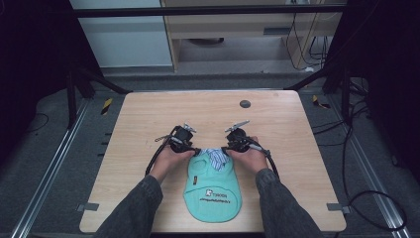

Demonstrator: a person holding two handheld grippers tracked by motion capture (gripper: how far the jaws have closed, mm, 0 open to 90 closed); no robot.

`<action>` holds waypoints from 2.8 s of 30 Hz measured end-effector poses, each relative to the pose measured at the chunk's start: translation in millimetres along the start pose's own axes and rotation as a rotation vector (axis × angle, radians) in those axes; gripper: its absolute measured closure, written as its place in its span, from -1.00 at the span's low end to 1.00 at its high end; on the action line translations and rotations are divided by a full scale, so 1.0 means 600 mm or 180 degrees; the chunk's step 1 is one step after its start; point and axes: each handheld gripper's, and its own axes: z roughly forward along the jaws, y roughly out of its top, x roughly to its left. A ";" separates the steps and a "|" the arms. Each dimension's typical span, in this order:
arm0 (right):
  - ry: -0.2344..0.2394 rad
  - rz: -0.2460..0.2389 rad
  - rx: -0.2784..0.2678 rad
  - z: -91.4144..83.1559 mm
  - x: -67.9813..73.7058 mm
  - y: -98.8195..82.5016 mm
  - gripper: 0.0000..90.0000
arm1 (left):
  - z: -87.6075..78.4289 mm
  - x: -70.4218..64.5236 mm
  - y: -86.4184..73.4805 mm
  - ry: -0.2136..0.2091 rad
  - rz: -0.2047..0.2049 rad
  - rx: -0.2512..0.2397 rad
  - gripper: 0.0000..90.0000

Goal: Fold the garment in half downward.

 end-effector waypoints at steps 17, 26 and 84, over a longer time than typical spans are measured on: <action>0.0123 -0.0322 0.0097 -0.004 0.017 0.000 0.89 | -0.004 -0.014 -0.004 -0.0210 0.0143 -0.0019 0.88; 0.0167 -0.0418 -0.0110 -0.049 0.017 0.008 0.89 | -0.030 -0.021 0.004 -0.0181 0.0244 -0.0165 0.91; -0.0061 -0.0945 -0.0358 -0.140 0.014 0.073 0.90 | -0.130 -0.019 0.087 -0.0067 0.0581 -0.0471 0.93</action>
